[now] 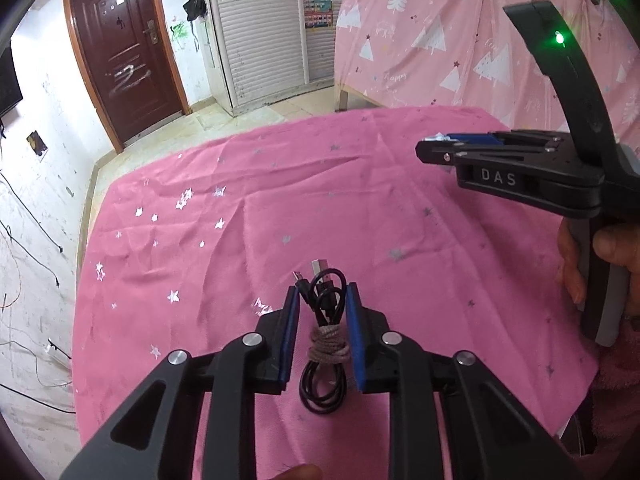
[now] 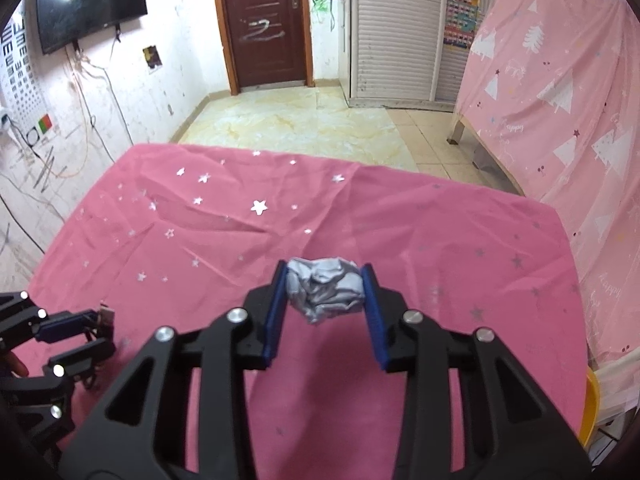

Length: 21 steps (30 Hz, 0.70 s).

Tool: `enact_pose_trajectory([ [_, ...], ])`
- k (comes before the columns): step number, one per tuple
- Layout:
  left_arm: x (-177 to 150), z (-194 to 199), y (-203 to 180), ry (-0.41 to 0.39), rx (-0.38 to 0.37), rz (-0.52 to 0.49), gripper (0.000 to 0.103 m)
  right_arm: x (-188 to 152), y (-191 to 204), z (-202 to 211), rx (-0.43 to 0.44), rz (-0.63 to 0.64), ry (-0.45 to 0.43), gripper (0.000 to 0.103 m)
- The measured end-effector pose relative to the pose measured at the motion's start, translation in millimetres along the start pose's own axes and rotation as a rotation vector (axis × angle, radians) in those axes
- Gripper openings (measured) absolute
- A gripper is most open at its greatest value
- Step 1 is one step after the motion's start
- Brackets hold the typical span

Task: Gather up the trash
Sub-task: 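Grasp the silver foil ball with the right tool while the left tool grasps the black cable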

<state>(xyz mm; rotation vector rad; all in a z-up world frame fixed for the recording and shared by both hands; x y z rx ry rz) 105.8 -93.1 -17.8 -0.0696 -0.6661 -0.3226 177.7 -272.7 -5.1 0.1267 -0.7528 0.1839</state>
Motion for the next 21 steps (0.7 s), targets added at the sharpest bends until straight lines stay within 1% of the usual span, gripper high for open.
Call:
enact_pose_trajectory([
  [7,15.0,19.0,-24.8,-0.050,-0.020,-0.040,0.014,-7.8,-35.0,27.5,-0.015,-0.064,-0.049,0.034],
  [9,17.4,21.0,-31.8,-0.055,-0.019,-0.059,0.013,-11.4,-46.9,36.3,-0.021,-0.086,-0.062,0.034],
  [11,19.4,20.8,-37.2,-0.050,0.003,-0.076,0.013,-14.3,-57.1,41.2,-0.021,-0.104,-0.066,0.034],
  [13,20.1,20.1,-37.1,-0.033,-0.013,-0.073,0.013,-17.5,-63.3,44.9,-0.024,-0.111,-0.068,0.034],
  [14,21.1,18.3,-33.3,-0.020,-0.002,-0.063,0.016,-19.0,-65.7,46.5,-0.027,-0.112,-0.070,0.034],
  [16,22.8,14.9,-24.7,-0.005,0.014,-0.043,0.035,-22.9,-68.0,48.4,-0.027,-0.116,-0.074,0.034],
  [17,24.0,12.6,-21.9,0.007,0.012,-0.035,0.053,-23.4,-69.3,48.7,-0.026,-0.117,-0.076,0.034],
  [18,25.2,9.4,-18.9,0.018,0.017,-0.029,0.062,-23.4,-69.9,49.2,-0.025,-0.118,-0.078,0.034],
  [21,23.5,0.3,-15.2,0.043,0.025,-0.027,0.062,-24.4,-71.5,51.8,-0.020,-0.124,-0.085,0.034],
])
Point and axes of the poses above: each gripper's, at about its wrist camera, not at the fingertips, and z roughly against the way its jaws point, y to its left, x to its top, the point moved 1 cm from there along -z, roughly the way its jaws point, and after that the axes turned 2 degrees about -y, right-handed, at the moved point
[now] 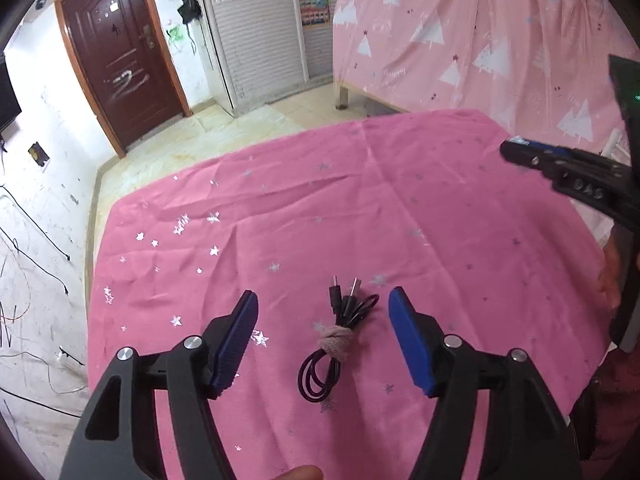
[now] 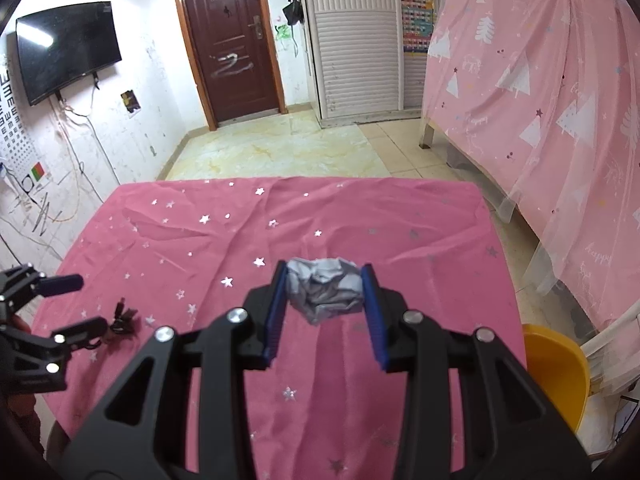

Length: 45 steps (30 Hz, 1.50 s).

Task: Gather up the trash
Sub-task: 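Grasp the silver foil ball with the right tool while the left tool grasps the black cable, then carry the foil ball and cable to the yellow bin and open both tools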

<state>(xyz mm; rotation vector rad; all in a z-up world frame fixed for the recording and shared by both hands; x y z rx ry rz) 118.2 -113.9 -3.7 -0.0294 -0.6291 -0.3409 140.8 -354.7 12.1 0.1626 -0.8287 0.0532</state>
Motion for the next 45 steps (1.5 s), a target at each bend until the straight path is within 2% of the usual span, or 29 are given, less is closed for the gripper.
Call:
enact_pose_trajectory([
  [4,-3.3,-13.9,-2.6,0.032,0.001,-0.003,0.061,-2.1,-3.8,1.1,-0.004,-0.001,0.002,0.034],
  [8,-8.6,-28.0,-3.7,0.063,-0.012,-0.008,0.044,-3.7,-8.9,2.8,-0.012,-0.010,0.000,0.034],
  [10,-8.2,-28.7,-5.8,0.052,-0.016,-0.015,0.040,-4.3,-12.0,3.5,-0.014,-0.017,-0.001,0.034],
  [15,-9.8,-27.0,-15.1,0.039,-0.028,-0.035,0.019,-6.4,-16.5,4.3,-0.020,-0.030,-0.004,0.034],
  [21,-8.5,-23.6,-26.7,0.022,-0.030,-0.038,0.016,-10.7,-29.1,9.0,-0.032,-0.053,-0.010,0.034],
  [28,6.9,-5.2,-47.9,-0.037,-0.047,-0.055,0.016,-18.4,-59.6,24.5,-0.064,-0.111,-0.037,0.034],
  [34,25.6,10.7,-89.1,-0.089,-0.108,-0.101,0.016,-30.9,-97.4,43.9,-0.106,-0.174,-0.056,0.034],
  [45,51.3,19.7,-178.2,-0.120,-0.219,-0.174,0.017,-66.5,-164.2,74.3,-0.181,-0.284,-0.076,0.034],
])
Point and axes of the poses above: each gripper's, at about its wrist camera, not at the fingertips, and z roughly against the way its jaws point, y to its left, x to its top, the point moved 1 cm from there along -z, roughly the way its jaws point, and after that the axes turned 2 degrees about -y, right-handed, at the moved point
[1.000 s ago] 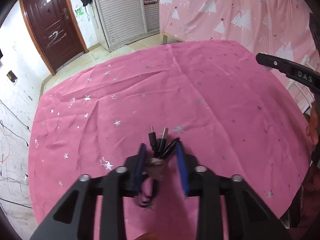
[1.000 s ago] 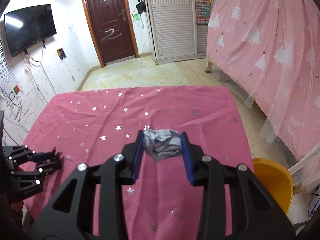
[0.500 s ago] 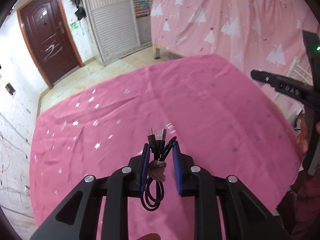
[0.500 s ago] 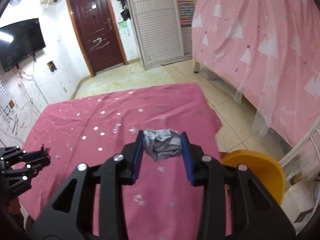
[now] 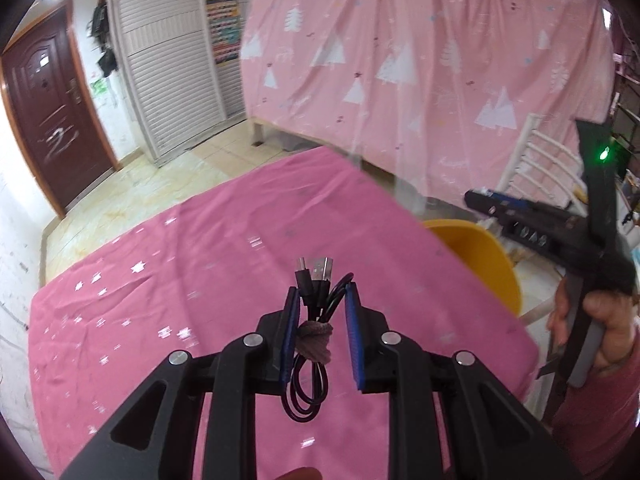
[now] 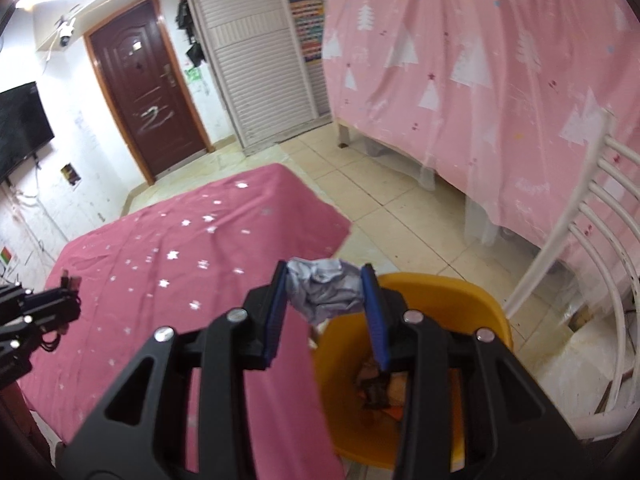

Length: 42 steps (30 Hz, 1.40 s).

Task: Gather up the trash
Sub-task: 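Carry the foil ball and cable to the yellow bin and open both tools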

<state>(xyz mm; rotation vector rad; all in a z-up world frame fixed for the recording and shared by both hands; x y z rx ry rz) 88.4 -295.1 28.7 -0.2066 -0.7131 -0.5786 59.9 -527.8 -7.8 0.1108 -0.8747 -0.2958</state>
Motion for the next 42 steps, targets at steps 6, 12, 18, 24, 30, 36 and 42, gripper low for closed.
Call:
enact_pose_trajectory([
  [6,17.1,-12.7,-46.0,-0.009,-0.072,-0.021,0.017,-14.4,-37.1,-1.3,-0.034,-0.046,0.021,0.035],
  [12,32.5,-30.6,-88.7,0.002,-0.139,-0.037,0.017,-26.4,-61.2,-6.9,-0.056,-0.067,0.048,0.035],
  [18,41.7,-49.6,-130.9,0.019,-0.177,-0.066,0.017,-41.1,-80.8,-10.7,-0.066,-0.077,0.086,0.035],
  [24,47.1,-69.7,-157.3,0.028,-0.171,-0.076,0.017,-52.7,-95.1,-18.9,-0.040,-0.111,0.123,0.035],
  [30,45.2,-84.0,-165.0,0.041,-0.147,-0.093,0.017,-55.5,-97.8,-20.1,-0.029,-0.114,0.133,0.036],
  [36,48.4,-94.2,-164.2,0.060,-0.157,-0.072,0.034,-56.6,-98.7,-20.4,-0.023,-0.122,0.140,0.050],
  [42,49.1,-93.1,-152.9,0.056,-0.163,-0.038,0.073,-54.6,-99.8,-18.5,-0.007,-0.143,0.129,0.059],
])
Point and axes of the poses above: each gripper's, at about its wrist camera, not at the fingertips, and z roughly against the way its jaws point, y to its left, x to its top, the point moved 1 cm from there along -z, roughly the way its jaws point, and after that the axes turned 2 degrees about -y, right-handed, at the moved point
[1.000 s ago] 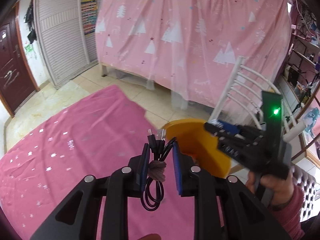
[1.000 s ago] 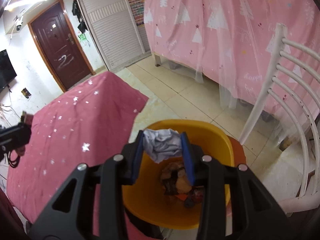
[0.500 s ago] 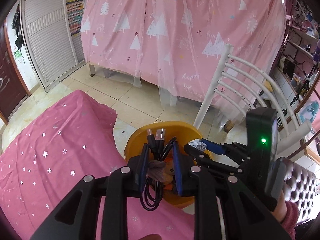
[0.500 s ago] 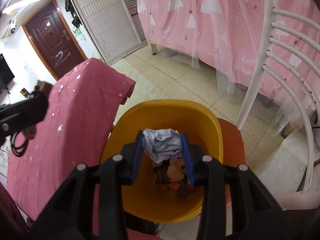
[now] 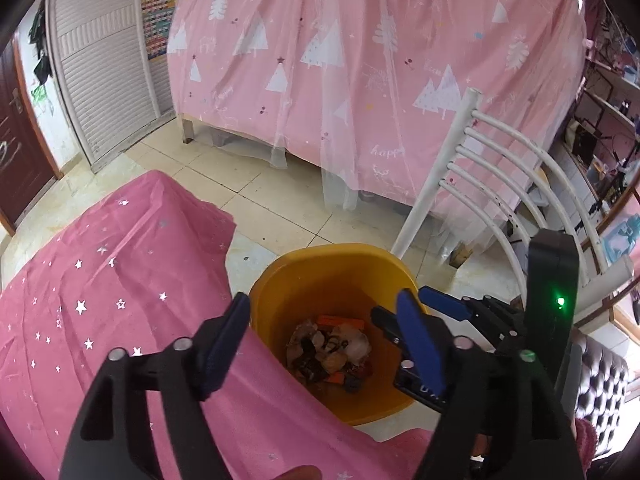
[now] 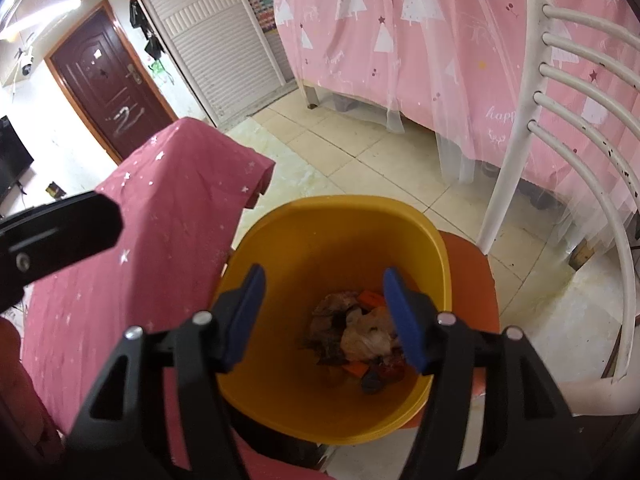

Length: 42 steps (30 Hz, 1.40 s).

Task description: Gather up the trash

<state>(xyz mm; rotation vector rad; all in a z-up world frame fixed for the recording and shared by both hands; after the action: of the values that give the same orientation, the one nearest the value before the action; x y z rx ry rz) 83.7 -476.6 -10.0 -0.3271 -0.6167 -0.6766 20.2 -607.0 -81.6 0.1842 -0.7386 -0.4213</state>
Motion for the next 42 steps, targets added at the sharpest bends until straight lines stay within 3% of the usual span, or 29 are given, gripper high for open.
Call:
enact_pose_trajectory([
  [4,-2.0,5.9,10.8,-0.006,-0.018,0.031,0.083,-0.1,1.8,3.0,0.003,0.003,-0.011,0.060],
  [9,-8.5,23.2,31.2,-0.059,-0.008,0.069,0.094,3.2,10.0,16.1,-0.001,0.004,-0.064,0.080],
  [12,-16.5,34.7,46.1,-0.107,0.027,0.088,0.095,5.3,21.7,24.7,-0.001,0.016,-0.089,0.092],
  [15,-25.5,44.7,62.1,-0.142,0.079,0.090,0.095,5.7,35.5,31.9,0.011,0.032,-0.105,0.096],
  [24,-58.9,87.4,121.5,-0.232,0.185,0.160,0.095,-2.6,106.8,47.9,0.066,0.166,-0.132,0.097],
  [30,-86.5,120.9,153.6,-0.306,0.288,0.189,0.095,-14.8,159.0,47.6,0.146,0.262,-0.121,0.097],
  [37,-119.3,152.6,191.4,-0.337,0.361,0.236,0.095,-34.6,214.7,50.7,0.247,0.360,-0.142,0.097],
  [42,-141.2,171.2,215.4,-0.352,0.409,0.266,0.095,-48.2,245.0,53.4,0.255,0.417,-0.173,0.097],
])
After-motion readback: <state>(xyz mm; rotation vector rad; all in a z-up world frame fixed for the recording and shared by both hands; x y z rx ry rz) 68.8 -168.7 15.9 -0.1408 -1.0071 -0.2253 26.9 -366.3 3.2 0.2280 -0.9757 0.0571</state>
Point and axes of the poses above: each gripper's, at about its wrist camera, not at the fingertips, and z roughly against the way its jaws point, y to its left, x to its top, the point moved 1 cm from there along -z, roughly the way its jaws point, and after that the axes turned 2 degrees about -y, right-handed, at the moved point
